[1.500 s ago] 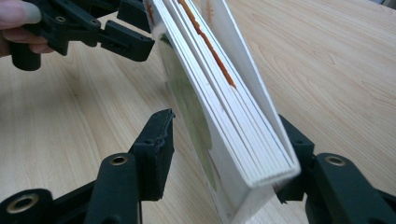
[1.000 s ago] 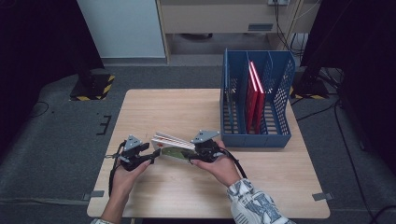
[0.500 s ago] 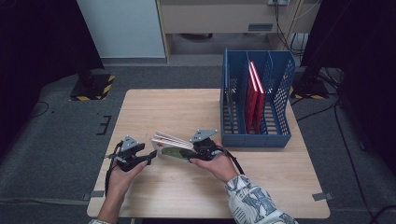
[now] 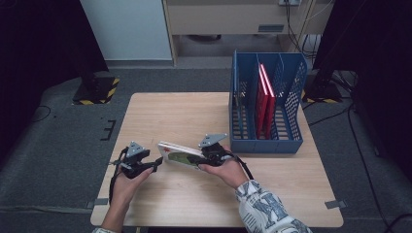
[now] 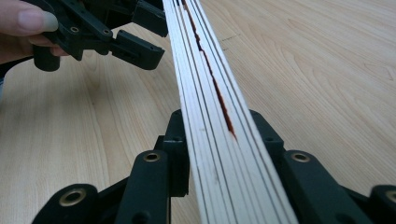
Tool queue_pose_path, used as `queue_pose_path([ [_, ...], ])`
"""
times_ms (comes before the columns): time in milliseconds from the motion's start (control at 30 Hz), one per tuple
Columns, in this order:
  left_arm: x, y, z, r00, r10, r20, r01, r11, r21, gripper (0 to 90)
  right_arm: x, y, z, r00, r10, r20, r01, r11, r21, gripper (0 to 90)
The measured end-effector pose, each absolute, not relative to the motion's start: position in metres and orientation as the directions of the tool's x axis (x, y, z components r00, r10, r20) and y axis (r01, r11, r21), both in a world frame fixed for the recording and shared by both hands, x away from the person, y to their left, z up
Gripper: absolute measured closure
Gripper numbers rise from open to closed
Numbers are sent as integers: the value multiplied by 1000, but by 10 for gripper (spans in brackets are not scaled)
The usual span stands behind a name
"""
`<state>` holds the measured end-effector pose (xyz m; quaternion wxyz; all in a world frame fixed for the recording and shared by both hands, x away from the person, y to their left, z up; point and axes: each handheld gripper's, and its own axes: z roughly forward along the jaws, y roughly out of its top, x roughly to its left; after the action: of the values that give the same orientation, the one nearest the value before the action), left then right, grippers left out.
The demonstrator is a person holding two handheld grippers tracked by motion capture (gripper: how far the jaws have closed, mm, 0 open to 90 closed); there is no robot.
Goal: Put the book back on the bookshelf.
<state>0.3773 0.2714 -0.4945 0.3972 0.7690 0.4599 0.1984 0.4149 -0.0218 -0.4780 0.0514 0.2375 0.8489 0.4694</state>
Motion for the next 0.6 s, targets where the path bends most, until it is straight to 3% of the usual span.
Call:
queue_pose_path([
  [333, 377, 272, -495, 491, 869, -68, 552, -250, 796, 323, 414, -20, -479, -889, 443, 120, 340, 461, 820, 708],
  [400, 378, 273, -495, 490, 869, -73, 554, -246, 795, 327, 412, -20, -477, -886, 449, 115, 340, 462, 819, 752],
  [600, 379, 275, -497, 474, 878, -56, 561, -253, 788, 317, 413, -18, -472, -868, 480, 126, 365, 446, 817, 755],
])
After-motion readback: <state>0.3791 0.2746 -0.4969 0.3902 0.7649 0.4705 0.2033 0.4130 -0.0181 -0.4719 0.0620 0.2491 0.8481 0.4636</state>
